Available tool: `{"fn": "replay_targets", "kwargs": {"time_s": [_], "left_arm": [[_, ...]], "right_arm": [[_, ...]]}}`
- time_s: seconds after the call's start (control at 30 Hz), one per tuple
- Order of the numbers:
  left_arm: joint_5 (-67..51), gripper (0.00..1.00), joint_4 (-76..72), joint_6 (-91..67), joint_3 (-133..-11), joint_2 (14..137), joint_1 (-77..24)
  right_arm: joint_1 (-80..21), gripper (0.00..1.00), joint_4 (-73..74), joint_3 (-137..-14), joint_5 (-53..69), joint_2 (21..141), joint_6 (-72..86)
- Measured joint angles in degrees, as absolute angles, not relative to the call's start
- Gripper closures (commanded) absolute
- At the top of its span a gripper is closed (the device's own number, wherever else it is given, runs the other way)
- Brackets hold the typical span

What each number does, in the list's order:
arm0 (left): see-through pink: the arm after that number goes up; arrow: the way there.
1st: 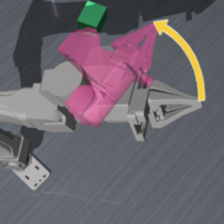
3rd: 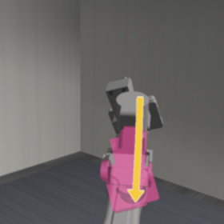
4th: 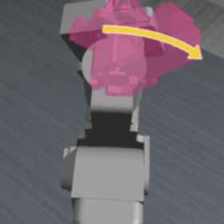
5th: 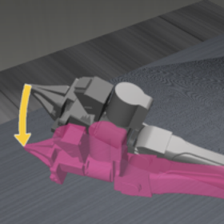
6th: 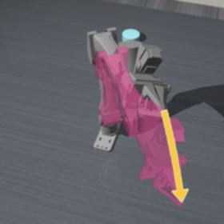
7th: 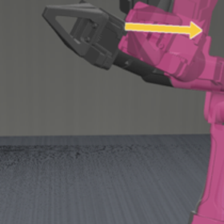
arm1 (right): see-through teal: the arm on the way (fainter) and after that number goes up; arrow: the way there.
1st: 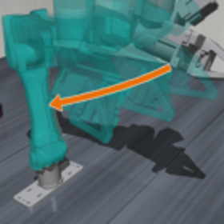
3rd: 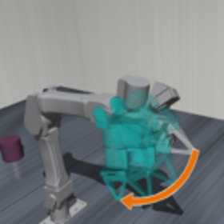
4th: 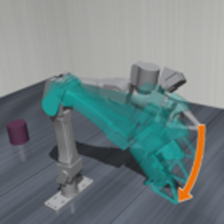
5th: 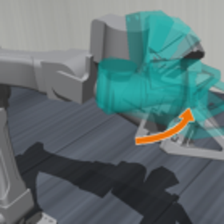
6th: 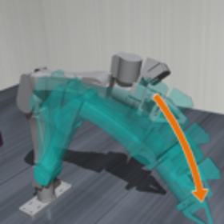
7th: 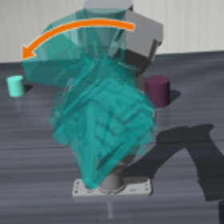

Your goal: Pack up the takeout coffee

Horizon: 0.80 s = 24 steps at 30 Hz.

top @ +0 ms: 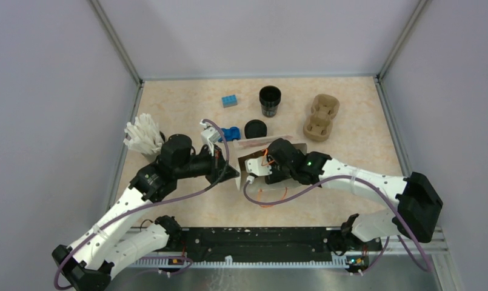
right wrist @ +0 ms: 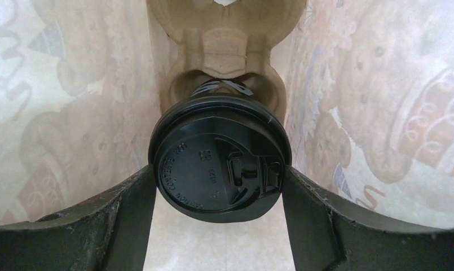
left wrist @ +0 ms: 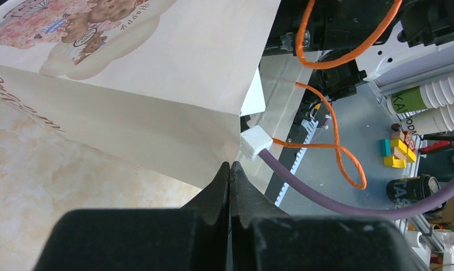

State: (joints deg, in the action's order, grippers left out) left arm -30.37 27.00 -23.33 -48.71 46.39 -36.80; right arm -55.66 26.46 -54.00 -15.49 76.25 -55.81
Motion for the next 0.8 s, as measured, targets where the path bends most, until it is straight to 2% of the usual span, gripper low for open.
{"fn": "replay_targets", "kwargs": {"time_s": [0.8], "left_arm": [[-29.7,1.0,27.0,-24.2,-48.5,45.8,-36.8]], "right_arm": [[-54.2,0.32,20.3,-53.2,-14.9,80.6,-56.9]]}}
